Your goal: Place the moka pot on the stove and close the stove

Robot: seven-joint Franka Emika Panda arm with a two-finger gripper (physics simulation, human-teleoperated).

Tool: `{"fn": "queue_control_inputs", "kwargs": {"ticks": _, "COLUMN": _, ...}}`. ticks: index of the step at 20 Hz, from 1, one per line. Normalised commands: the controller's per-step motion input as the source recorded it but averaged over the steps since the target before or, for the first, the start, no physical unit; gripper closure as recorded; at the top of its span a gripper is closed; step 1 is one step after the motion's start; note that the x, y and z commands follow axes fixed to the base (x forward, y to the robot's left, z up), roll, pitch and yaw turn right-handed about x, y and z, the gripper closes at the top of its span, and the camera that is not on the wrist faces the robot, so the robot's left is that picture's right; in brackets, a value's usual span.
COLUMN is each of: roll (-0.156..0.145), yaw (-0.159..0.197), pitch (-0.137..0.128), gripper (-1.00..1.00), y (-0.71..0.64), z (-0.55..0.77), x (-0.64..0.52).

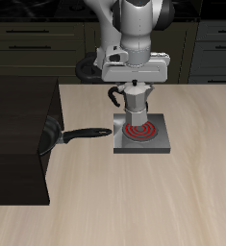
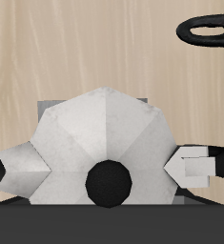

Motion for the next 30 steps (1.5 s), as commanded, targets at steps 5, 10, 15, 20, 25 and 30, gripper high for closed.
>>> {"fn": "queue_control_inputs", "kwargs": {"ticks": 5, "roll": 0.010, "yaw": 0.003, "pitch": 0.000, "gripper": 1.00, "y": 0.04, "z": -0.12, "x": -0.02}}
{"fn": "queue_control_inputs", "kwargs": {"ticks": 10, "roll": 0.020, "yaw": 0.017, "pitch": -0.002, "gripper": 1.00, "y": 0.05, "z": -0.08, "x": -0.04}}
{"fn": "queue_control_inputs", "kwargs": {"ticks": 15, "roll": 0.003, "yaw": -0.005, "pitch": 0.009, "gripper": 1.00, "y": 0.03, "z": -0.12, "x": 0.05}}
{"fn": "queue_control_inputs", "kwargs": {"ticks": 20, "roll": 0.003, "yaw": -0.009, "pitch": 0.007, "gripper": 1.00, "y": 0.00, "z": -0.14, "x": 0.03}}
{"fn": "queue_control_inputs", "kwargs": {"ticks": 25, "roll": 0.004, "yaw": -0.006, "pitch": 0.032, "gripper": 1.00, "y": 0.00, "z": -0.15, "x": 0.01}}
{"fn": "queue_control_inputs", "kwargs": {"ticks": 30, "roll": 0.024, "yaw": 0.000, "pitch": 0.012, "gripper": 1.00, "y": 0.06, "z": -0.04, "x": -0.10}}
